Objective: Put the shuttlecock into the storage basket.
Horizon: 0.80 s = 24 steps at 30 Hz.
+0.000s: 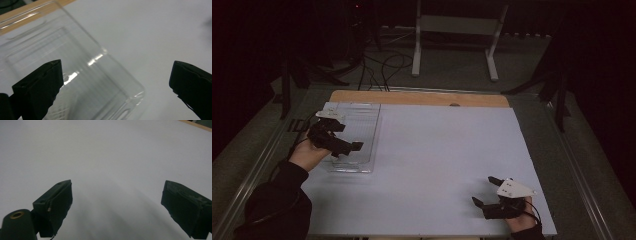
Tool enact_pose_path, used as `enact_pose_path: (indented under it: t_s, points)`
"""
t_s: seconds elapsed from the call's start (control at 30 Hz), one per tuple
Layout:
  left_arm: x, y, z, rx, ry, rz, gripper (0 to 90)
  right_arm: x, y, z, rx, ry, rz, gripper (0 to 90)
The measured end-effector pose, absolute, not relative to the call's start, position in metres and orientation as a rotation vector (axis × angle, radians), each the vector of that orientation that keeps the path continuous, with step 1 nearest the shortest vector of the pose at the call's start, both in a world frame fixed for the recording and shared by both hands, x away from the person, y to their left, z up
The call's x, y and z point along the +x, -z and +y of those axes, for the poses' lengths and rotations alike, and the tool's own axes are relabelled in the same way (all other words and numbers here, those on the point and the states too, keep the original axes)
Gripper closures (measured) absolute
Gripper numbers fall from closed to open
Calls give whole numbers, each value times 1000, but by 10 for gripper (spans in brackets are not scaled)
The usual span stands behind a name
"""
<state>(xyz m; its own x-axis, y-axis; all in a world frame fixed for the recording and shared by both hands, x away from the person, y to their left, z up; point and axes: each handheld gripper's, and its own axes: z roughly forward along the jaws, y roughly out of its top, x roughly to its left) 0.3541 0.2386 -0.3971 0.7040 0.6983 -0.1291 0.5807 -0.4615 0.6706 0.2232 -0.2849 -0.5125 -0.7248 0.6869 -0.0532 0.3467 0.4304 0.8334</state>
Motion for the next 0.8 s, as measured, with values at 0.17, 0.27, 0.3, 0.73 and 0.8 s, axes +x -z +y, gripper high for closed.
enact_pose_path:
  t_s: [0.17,0.27,0.3,0.73,0.8]
  points:
    - [350,395,224,2239,-198,908,1,223,513,-285,880,-1204,2304,100]
    - [349,394,220,2241,-188,896,1,223,512,-285,881,-1204,2303,100]
    - [348,393,216,2251,-187,875,0,223,512,-285,878,-1203,2302,100]
    - [341,395,195,2253,-163,777,1,223,512,-285,879,-1205,2303,100]
    - [338,396,187,2257,-161,742,1,223,512,-285,877,-1204,2303,100]
